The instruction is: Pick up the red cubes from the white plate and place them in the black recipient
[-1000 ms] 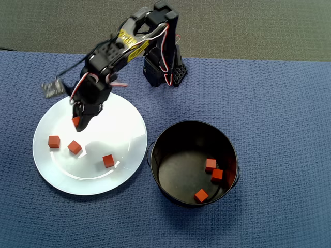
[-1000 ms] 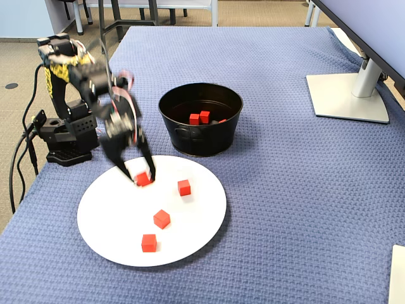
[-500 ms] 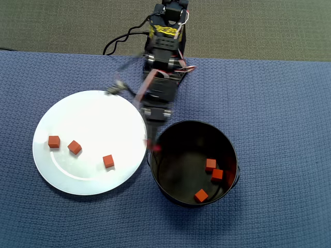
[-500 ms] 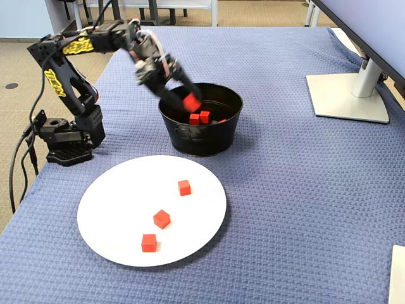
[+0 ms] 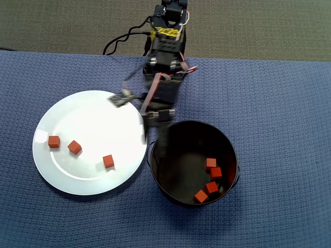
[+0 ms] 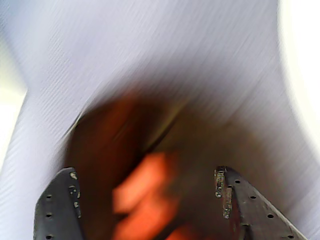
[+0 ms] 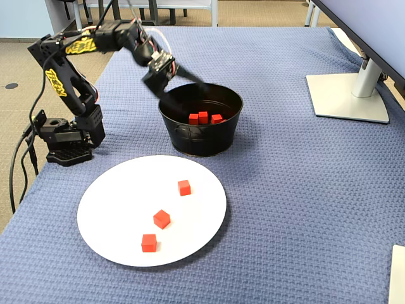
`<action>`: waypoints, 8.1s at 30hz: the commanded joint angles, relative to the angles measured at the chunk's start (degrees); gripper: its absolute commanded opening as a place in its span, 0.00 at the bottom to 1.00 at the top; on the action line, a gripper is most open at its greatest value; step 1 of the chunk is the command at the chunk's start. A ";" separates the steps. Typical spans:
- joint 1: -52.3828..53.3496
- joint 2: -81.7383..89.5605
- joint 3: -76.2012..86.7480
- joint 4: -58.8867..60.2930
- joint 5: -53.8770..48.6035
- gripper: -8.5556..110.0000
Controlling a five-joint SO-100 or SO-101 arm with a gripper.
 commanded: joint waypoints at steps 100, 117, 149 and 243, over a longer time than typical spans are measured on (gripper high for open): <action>19.51 -3.52 -2.46 -12.30 -13.62 0.07; -21.80 -4.04 -11.87 2.99 34.63 0.07; 28.92 -24.26 8.70 -44.74 -47.20 0.34; -26.19 2.55 0.88 -1.32 24.26 0.41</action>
